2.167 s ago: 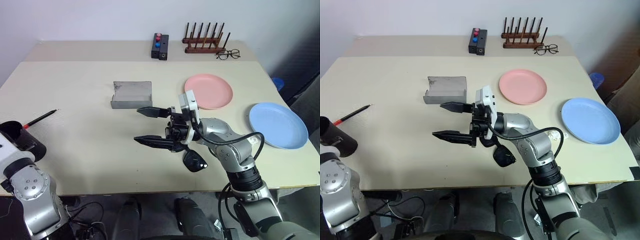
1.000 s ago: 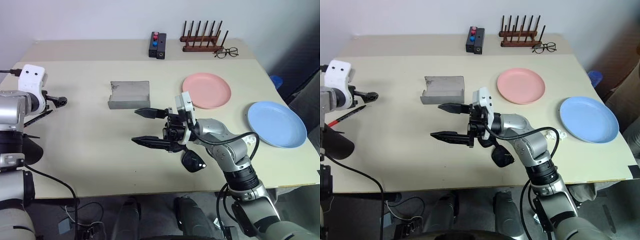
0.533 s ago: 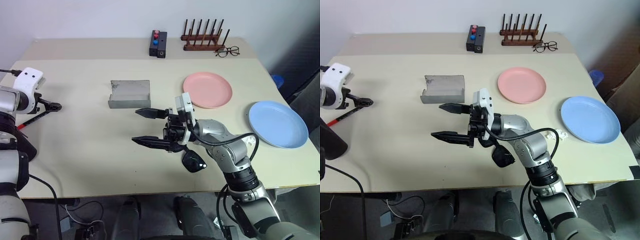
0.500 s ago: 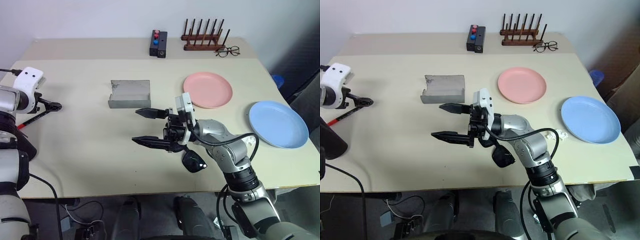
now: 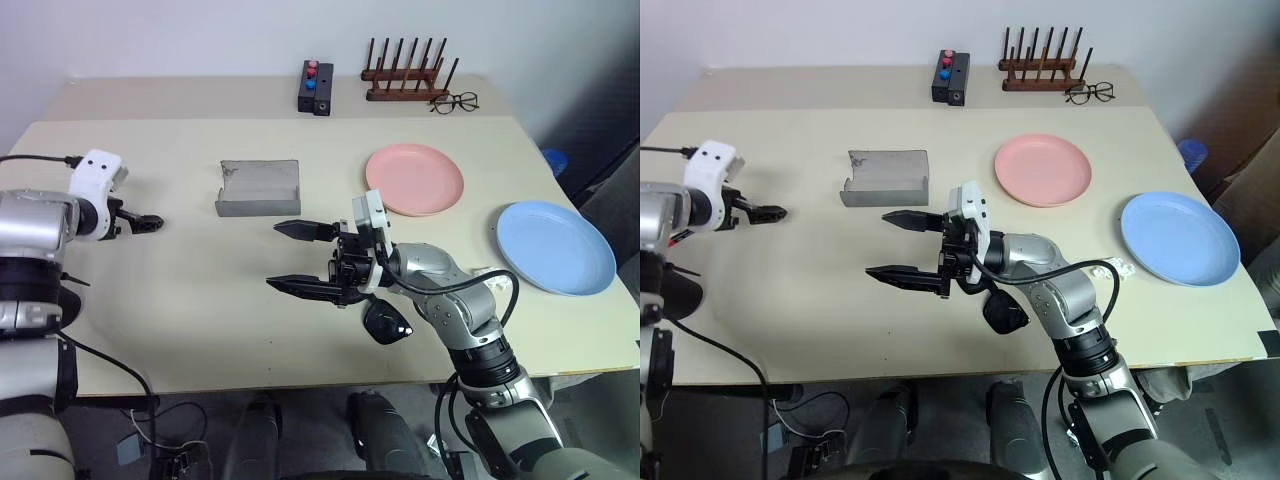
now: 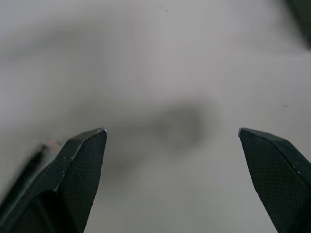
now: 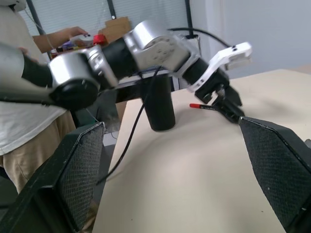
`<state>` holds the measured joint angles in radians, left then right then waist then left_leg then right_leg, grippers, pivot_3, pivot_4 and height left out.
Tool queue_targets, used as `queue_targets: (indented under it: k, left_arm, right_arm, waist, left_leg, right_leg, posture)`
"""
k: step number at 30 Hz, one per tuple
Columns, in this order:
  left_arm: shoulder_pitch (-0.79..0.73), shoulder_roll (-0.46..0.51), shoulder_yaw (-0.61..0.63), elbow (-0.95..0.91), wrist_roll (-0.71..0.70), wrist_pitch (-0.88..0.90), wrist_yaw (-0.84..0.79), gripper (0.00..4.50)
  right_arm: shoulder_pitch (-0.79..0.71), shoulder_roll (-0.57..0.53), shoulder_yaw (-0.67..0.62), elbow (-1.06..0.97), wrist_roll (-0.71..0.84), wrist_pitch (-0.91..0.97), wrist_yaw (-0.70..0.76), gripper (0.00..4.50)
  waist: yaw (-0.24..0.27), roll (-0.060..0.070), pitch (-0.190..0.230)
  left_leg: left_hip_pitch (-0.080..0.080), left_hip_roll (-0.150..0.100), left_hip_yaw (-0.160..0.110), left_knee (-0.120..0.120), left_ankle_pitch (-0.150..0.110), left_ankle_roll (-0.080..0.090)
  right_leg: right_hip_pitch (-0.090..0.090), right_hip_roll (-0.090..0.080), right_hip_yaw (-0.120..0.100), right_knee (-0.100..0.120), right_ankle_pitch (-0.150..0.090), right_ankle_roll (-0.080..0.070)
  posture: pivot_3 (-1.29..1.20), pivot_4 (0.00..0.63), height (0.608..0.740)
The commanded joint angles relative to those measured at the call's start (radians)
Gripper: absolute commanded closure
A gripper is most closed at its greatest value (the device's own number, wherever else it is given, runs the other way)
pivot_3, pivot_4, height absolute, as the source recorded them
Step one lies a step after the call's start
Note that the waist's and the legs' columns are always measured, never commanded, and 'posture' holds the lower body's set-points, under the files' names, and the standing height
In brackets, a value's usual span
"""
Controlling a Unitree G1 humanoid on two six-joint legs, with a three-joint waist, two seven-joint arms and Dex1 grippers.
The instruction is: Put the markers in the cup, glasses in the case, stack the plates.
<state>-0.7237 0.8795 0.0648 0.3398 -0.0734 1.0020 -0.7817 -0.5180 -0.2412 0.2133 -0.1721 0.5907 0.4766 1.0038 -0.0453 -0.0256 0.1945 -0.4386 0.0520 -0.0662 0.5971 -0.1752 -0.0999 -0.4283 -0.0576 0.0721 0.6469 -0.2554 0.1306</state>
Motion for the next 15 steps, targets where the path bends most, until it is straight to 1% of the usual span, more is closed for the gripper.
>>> queue_targets:
  k: [1,4,7,15]
  left_arm:
    - [0.048,-0.011,0.112,-0.181,-0.047,0.099,0.066,0.05]
    - [0.104,-0.048,0.188,-0.289,-0.076,0.169,0.126,0.05]
    - [0.141,-0.074,0.231,-0.346,-0.093,0.204,0.174,0.05]
    - [0.163,-0.126,0.301,-0.396,-0.125,0.227,0.282,0.05]
  right_arm:
    - [-0.006,0.001,-0.004,-0.035,0.011,-0.004,0.001,0.0]
    - [-0.009,0.0,-0.001,-0.03,0.013,-0.001,0.007,0.0]
    - [-0.011,0.001,0.001,-0.027,0.013,0.001,0.011,0.0]
    - [-0.015,0.001,0.002,-0.022,0.012,0.002,0.015,0.0]
  waist:
    - [0.001,0.0,0.0]
    - [0.002,0.0,0.0]
    - [0.001,0.0,0.0]
    - [0.001,0.0,0.0]
  left_leg:
    - [0.001,0.0,0.0,0.0,0.0,0.0]
    - [0.001,0.0,0.0,0.001,0.001,-0.001]
    - [0.001,0.0,0.0,0.001,0.001,-0.001]
    - [0.001,0.0,0.0,0.001,0.001,-0.001]
  right_leg:
    - [0.0,0.0,0.0,0.001,0.0,0.0]
    - [0.0,0.0,0.0,0.001,0.0,0.0]
    - [0.001,0.0,0.0,0.001,0.0,0.0]
    - [0.001,0.0,0.0,0.001,0.0,0.0]
  posture:
    - [0.0,0.15,0.74]
    - [0.0,0.15,0.74]
    - [0.0,0.15,0.74]
    - [0.0,0.15,0.74]
